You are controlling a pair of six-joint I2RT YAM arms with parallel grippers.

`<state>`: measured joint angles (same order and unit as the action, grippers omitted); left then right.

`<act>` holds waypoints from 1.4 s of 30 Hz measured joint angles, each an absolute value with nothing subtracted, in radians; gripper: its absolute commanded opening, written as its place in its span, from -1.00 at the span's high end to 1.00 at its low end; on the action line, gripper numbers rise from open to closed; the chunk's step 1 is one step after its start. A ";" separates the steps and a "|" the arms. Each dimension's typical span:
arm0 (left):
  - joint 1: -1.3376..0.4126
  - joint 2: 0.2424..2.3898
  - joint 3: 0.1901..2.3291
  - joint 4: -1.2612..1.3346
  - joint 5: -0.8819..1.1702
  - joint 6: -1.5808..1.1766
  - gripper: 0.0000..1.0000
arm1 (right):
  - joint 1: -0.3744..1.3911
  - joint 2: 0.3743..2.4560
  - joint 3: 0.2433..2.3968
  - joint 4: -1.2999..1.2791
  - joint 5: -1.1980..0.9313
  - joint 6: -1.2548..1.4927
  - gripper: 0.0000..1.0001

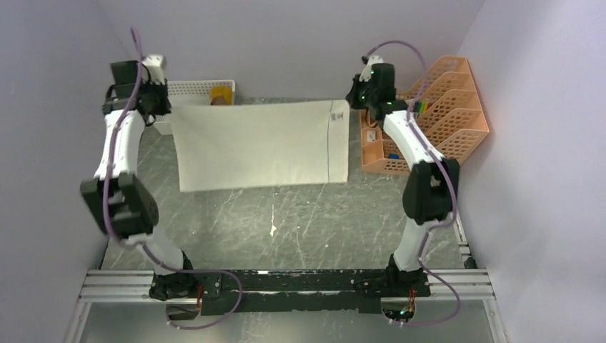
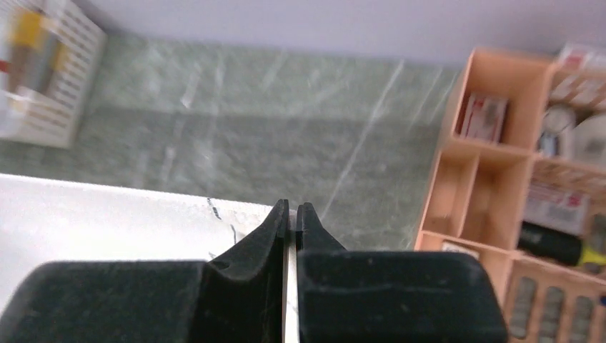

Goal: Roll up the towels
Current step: Flatten out the towel at the center of the board.

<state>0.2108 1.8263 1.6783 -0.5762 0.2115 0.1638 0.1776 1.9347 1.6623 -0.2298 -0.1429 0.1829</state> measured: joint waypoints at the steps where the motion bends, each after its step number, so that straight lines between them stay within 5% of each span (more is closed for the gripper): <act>1: 0.212 1.740 1.662 -0.551 0.217 0.156 0.86 | 0.177 1.892 1.658 -0.226 -0.142 0.182 1.00; 10: 0.215 1.166 1.561 -0.423 0.222 0.083 0.86 | 0.171 1.423 1.535 -0.146 -0.139 0.176 1.00; 23: 0.218 0.628 1.357 -0.463 0.181 0.039 0.86 | 0.168 0.753 1.116 0.004 -0.223 0.160 1.00; 30: 0.218 0.624 1.258 -0.462 0.138 0.076 0.86 | 0.168 0.807 0.959 0.076 -0.271 0.168 1.00; 42: 0.221 1.233 0.935 -0.288 0.174 0.067 0.86 | 0.170 1.526 0.968 0.256 -0.312 0.214 1.00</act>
